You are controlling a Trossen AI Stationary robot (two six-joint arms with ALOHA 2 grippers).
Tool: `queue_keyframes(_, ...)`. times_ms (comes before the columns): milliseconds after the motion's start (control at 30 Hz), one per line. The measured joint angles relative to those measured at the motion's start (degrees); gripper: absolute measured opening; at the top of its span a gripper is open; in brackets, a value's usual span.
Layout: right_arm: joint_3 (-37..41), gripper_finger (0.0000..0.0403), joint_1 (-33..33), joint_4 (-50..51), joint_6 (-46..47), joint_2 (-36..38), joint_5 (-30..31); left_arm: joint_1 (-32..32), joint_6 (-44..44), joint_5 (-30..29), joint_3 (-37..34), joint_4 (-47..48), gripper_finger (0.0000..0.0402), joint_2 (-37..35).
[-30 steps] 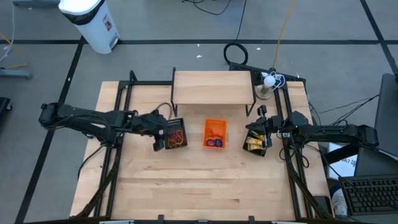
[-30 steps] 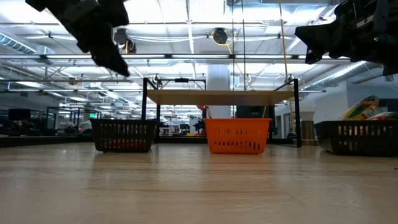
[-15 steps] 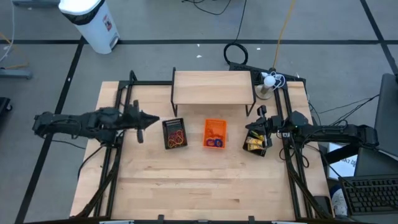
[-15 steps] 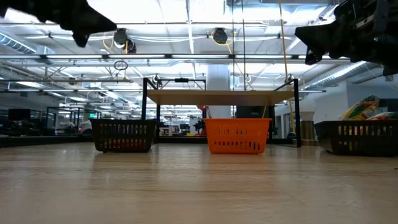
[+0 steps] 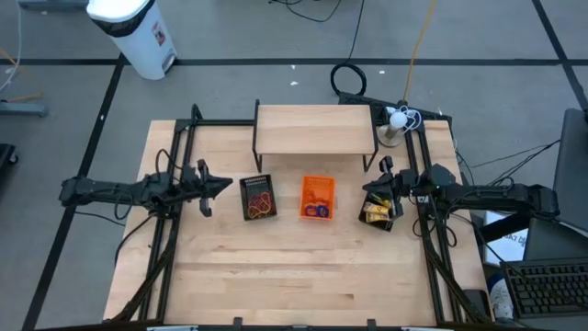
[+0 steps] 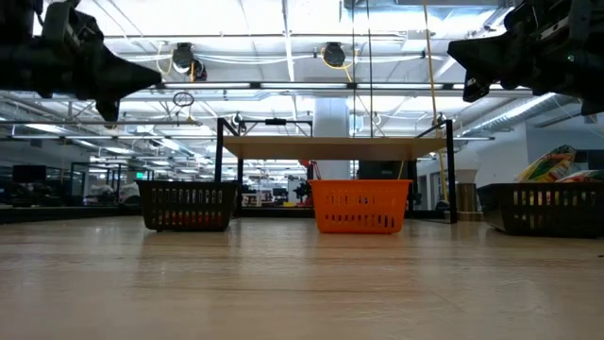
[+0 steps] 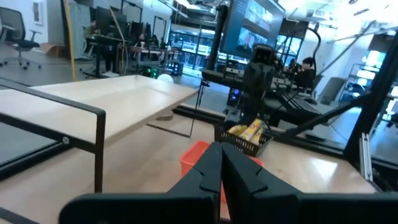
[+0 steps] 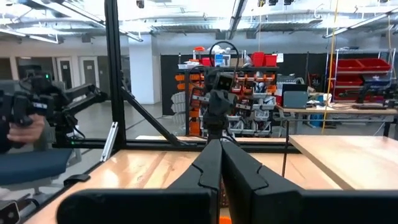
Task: Pick & Place Office Desk Supplies
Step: Put the left black bin on the shelf
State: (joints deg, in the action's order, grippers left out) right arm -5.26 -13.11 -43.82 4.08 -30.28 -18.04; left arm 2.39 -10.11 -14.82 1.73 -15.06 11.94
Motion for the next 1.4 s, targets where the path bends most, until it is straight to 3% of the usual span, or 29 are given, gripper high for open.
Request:
queue_keyframes(200, -0.02, 0.0004, -3.24, 4.30, 5.50, 1.57, -0.29, 0.42, 2.08, 1.26, -0.91, 0.82, 0.0006, -0.42)
queue_keyframes(400, -0.04, 0.0001, -10.80, 17.10, 5.94, 8.47, -2.02, 0.42, 1.10, 1.48, -0.88, 3.61, 0.0004, -0.41)
queue_keyframes(467, -0.04, 0.0001, -12.79, 19.45, 5.72, 10.51, -5.52, 0.42, 0.99, 1.87, -0.88, 4.32, 0.0008, -0.41)
queue_keyframes(533, -0.04, 0.0001, -14.32, 20.61, 5.44, 12.38, -9.24, 0.42, 0.99, 1.91, -0.88, 4.45, 0.0007, -0.41)
queue_keyframes(867, 2.06, 0.0001, -16.35, 21.04, 5.11, 15.76, -10.71, 0.42, 0.14, 2.92, -0.88, 6.83, 0.0006, -0.39)
queue_keyframes(1033, 2.16, 0.0003, -16.35, 21.17, 5.67, 15.77, -10.68, 0.44, -7.99, -1.21, -0.22, 9.30, 0.0002, 1.14)
queue_keyframes(1167, 2.25, 0.0001, -16.35, 20.68, 5.72, 15.76, -10.62, 2.61, -10.66, -3.67, 5.66, 16.53, 0.0001, 8.15)
queue_keyframes(1400, 2.31, 0.0001, -16.33, 20.10, 5.72, 15.76, -10.58, 7.88, -13.47, -6.27, 26.01, 30.15, 0.0001, 32.84)
